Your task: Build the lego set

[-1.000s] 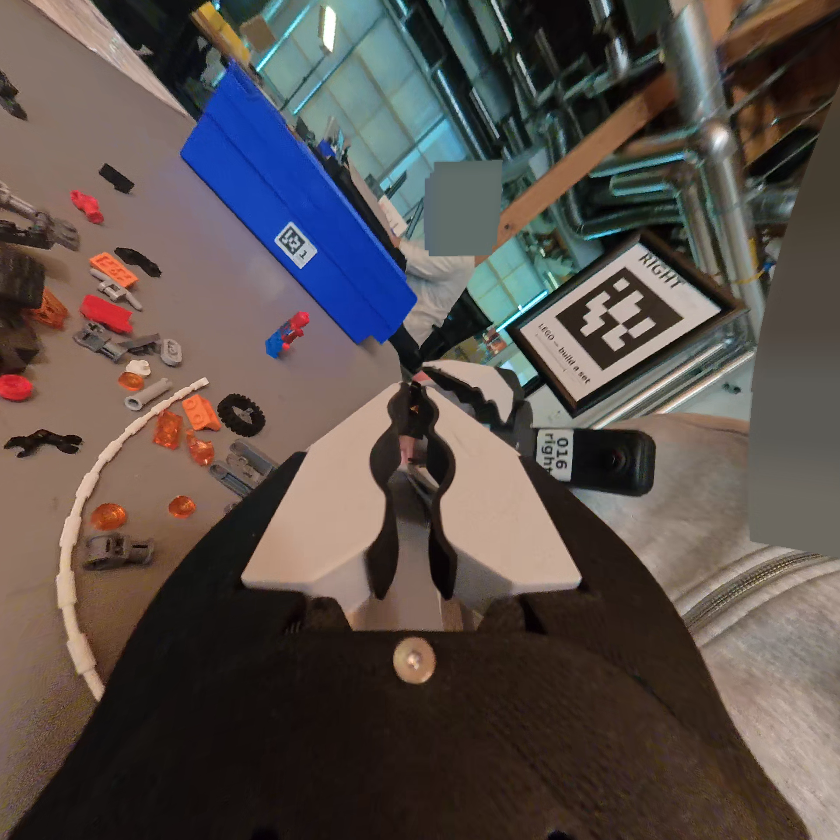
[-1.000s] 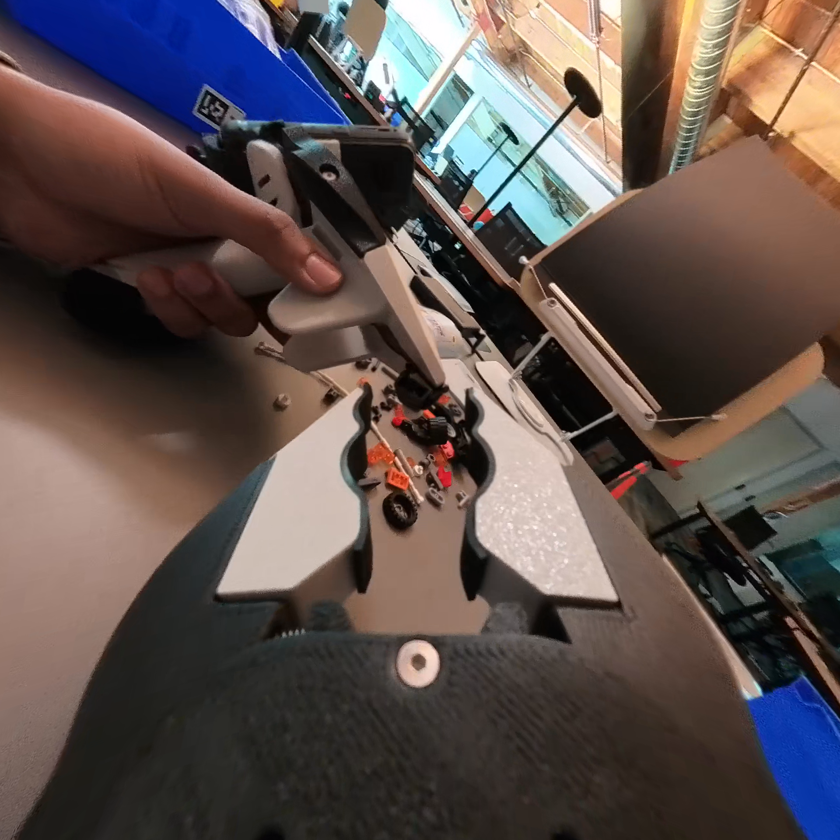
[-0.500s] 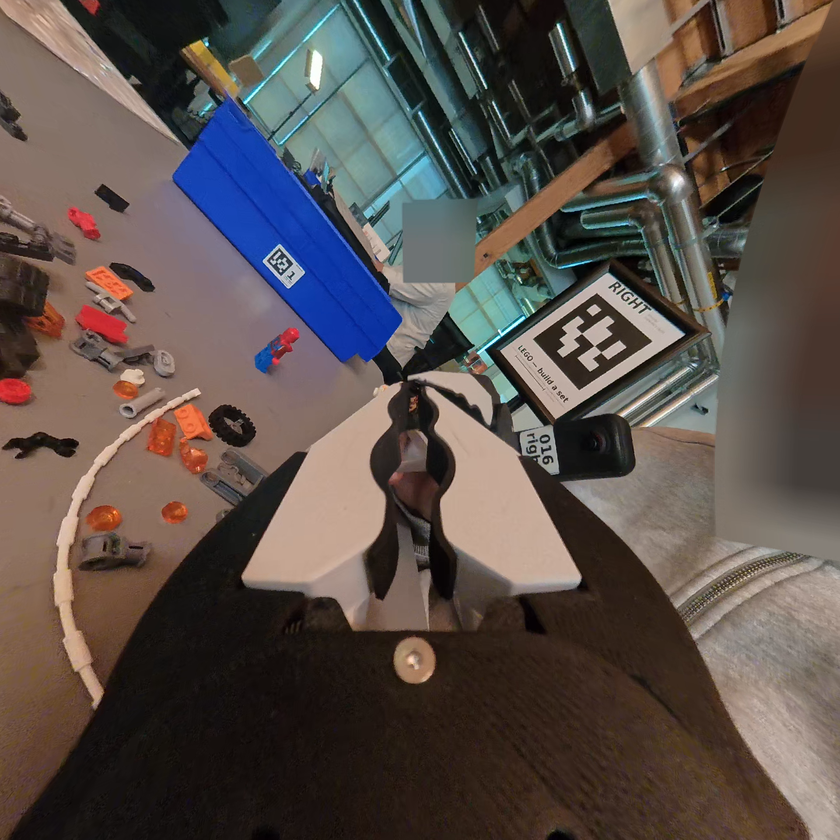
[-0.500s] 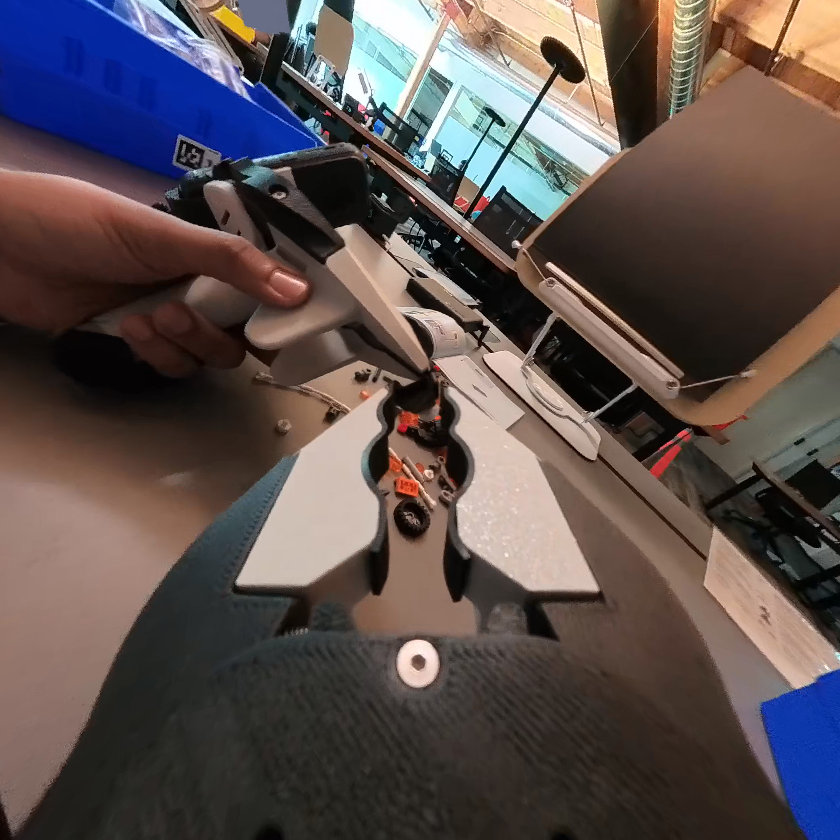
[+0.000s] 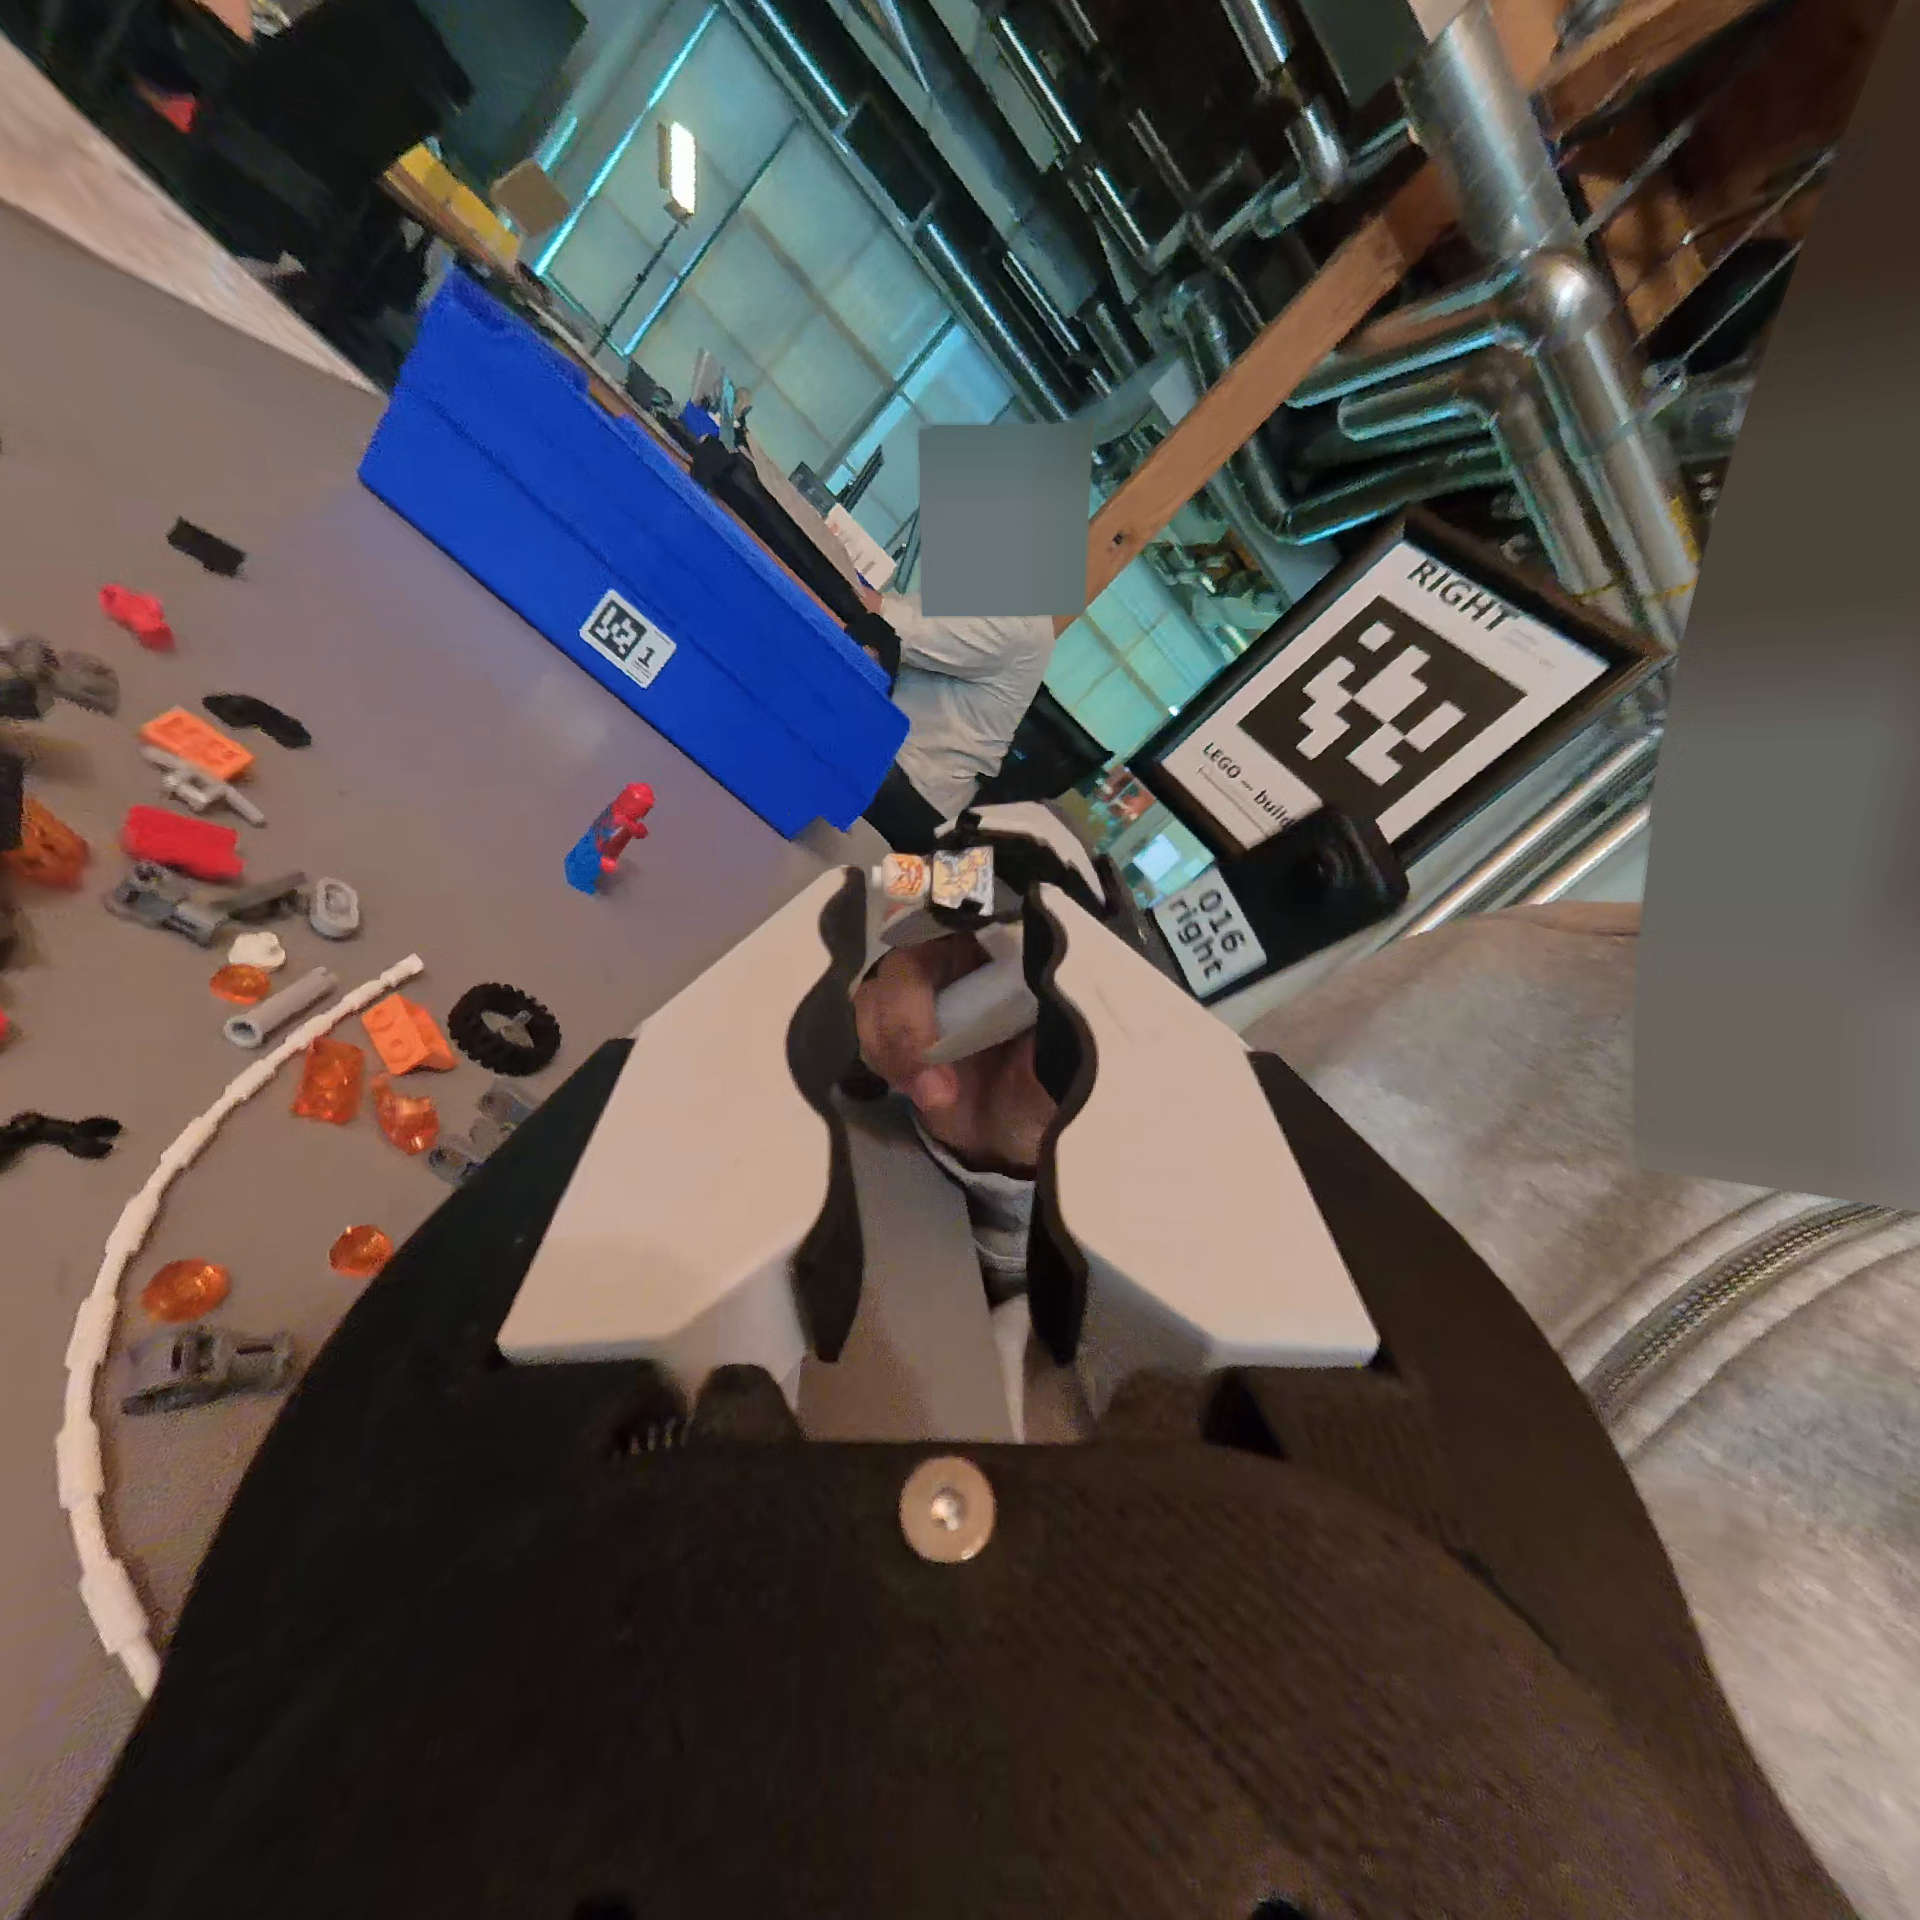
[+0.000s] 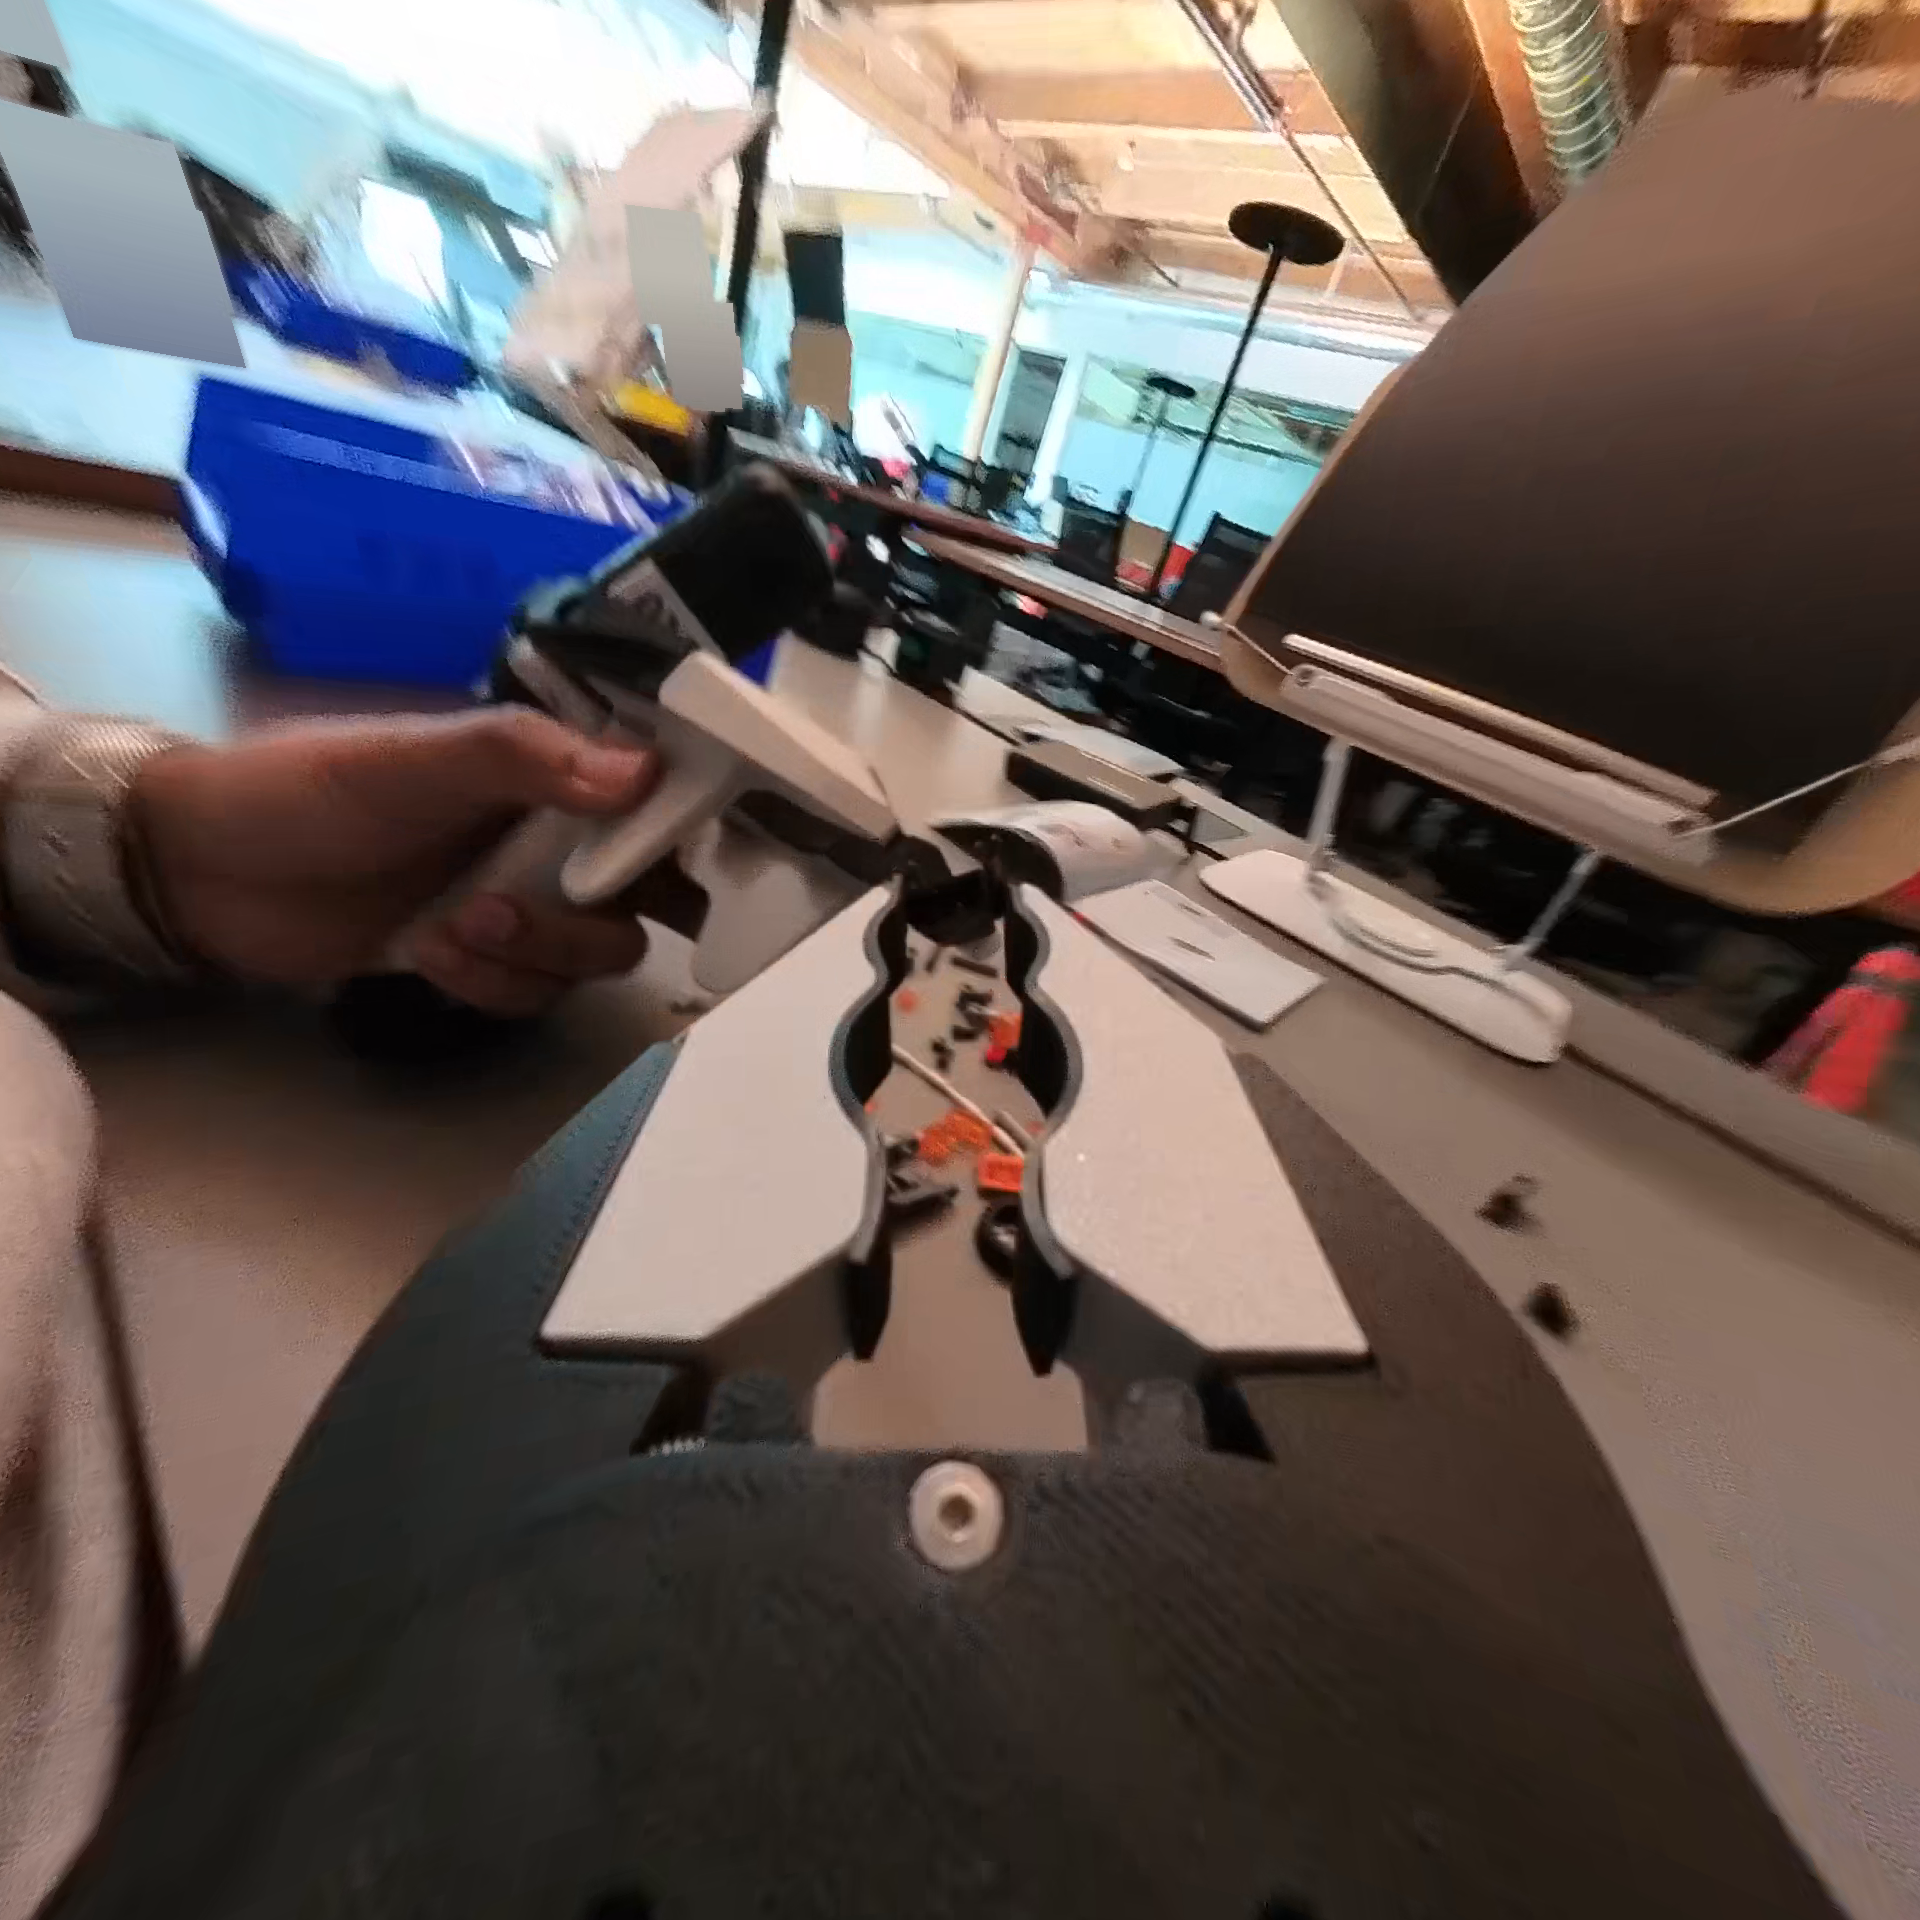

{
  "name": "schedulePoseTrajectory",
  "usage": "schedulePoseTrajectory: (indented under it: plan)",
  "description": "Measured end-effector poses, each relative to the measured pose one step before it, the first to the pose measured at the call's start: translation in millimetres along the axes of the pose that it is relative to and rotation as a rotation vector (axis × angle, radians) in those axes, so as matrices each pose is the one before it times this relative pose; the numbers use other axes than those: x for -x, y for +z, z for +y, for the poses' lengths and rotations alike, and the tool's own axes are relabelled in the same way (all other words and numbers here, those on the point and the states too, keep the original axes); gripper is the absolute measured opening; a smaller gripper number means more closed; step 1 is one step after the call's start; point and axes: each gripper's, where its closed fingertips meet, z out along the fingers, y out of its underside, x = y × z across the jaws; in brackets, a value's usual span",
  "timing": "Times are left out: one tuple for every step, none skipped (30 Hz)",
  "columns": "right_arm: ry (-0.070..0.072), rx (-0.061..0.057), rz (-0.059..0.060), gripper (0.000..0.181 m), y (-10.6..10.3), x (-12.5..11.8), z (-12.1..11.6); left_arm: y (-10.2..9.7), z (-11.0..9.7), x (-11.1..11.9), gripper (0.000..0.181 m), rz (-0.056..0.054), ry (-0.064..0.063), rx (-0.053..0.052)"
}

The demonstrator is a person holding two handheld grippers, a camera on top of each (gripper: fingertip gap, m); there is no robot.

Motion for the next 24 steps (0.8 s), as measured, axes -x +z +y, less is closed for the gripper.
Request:
schedulePoseTrajectory:
  plan:
    - [0.0863,-0.0389,-0.038,0.017,-2.71,-1.37,-4.27,0.63,-0.64,-2.16,0.032,-0.0056,0.0337,-0.0004]
    - [0.0968,-0.04,-0.0491,0.017,-2.81,-0.42,-4.6,0.85,-0.3,-2.49,0.036,-0.0022,0.0324,0.0011]
    - [0.0999,-0.0395,-0.0565,0.017,-2.99,0.27,-5.39,1.07,-0.04,-3.13,0.039,0.0038,0.0291,0.0022]
    - [0.1019,-0.0405,-0.061,0.016,-2.91,1.07,-5.48,1.29,0.38,-3.82,0.04,0.0112,0.0238,0.004]
    - [0.1042,-0.0363,-0.066,0.016,-2.48,2.07,-4.6,1.45,0.24,-4.38,0.041,0.0181,0.0179,0.0025]
    - [0.1045,-0.0233,-0.0582,0.016,-1.66,1.25,-2.75,1.45,0.11,-4.58,0.041,0.0215,0.0128,0.001]
    - [0.0941,-0.0116,-0.0444,0.016,-1.13,0.12,-1.38,1.33,0.21,-4.94,0.04,0.0251,0.0086,0.0016]
    - [0.0681,-0.0077,-0.0343,0.016,-0.65,-0.01,-0.63,1.4,0.63,-4.11,0.039,0.0215,0.0076,0.0043]
    - [0.0465,-0.003,-0.0265,0.016,-0.01,0.43,0.14,1.21,1.32,-2.65,0.035,0.0124,0.0085,0.0088]
    - [0.0297,0.0032,-0.0228,0.015,0.37,1.35,0.81,1.17,1.61,-1.42,0.029,0.0045,0.0093,0.0111]
    - [0.0156,0.0072,-0.022,0.015,1.02,2.34,1.49,0.89,1.65,-0.65,0.027,-0.0015,0.0108,0.0114]
    - [0.0101,0.0128,-0.0213,0.016,1.47,2.81,2.47,0.93,1.28,0.16,0.024,-0.0071,0.0099,0.0089]
    - [0.0074,0.0147,-0.0185,0.016,1.81,2.64,2.88,0.75,-0.07,1.18,0.019,-0.0137,0.005,0.0002]
    - [0.008,0.0043,-0.0149,0.016,1.13,1.99,1.15,0.19,0.68,-1.74,0.018,0.0064,0.0125,0.0049]
    - [0.0104,-0.0012,-0.01,0.016,0.03,0.81,-0.02,0.11,0.16,-1.99,0.017,0.0087,0.0047,0.0034]
    - [0.0117,-0.0017,-0.0052,0.016,-0.39,-0.24,-0.14,0.1,-0.71,-1.8,0.011,0.0073,0.006,-0.0032]
    - [0.0108,-0.0019,-0.0074,0.016,-0.12,0.19,-0.12,0.18,-0.09,-1.53,0.008,0.006,0.0057,-0.0004]
    - [0.0092,-0.001,-0.0083,0.015,-0.01,0.5,-0.02,0.27,0.54,-0.61,0.008,0.0016,0.0045,0.0041]
    - [0.0059,-0.0009,-0.0059,0.015,0.04,0.3,-0.04,0.38,0.71,-0.21,0.007,0.0003,0.0009,0.0046]
    - [0.0041,-0.0012,-0.0041,0.015,-0.08,0.22,-0.1,0.28,0.28,-0.24,0.007,0.0007,0.0007,0.0014]
    - [0.0041,-0.0017,-0.0038,0.016,-0.03,0.22,-0.01,-0.03,-0.31,-0.33,0.007,0.0012,0.0011,-0.0014]
    - [0.0047,-0.0013,-0.0032,0.016,-0.05,0.05,-0.16,-0.23,-0.48,-0.3,0.007,0.0,0.003,-0.0016]
    - [0.0054,-0.0013,-0.0041,0.016,-0.03,0.13,0.04,-0.29,-0.53,-0.31,0.007,-0.0011,0.0065,-0.0017]
    - [0.0048,-0.0019,-0.004,0.016,-0.08,0.2,-0.13,-0.34,-0.85,-0.61,0.007,-0.0014,0.0085,-0.0032]
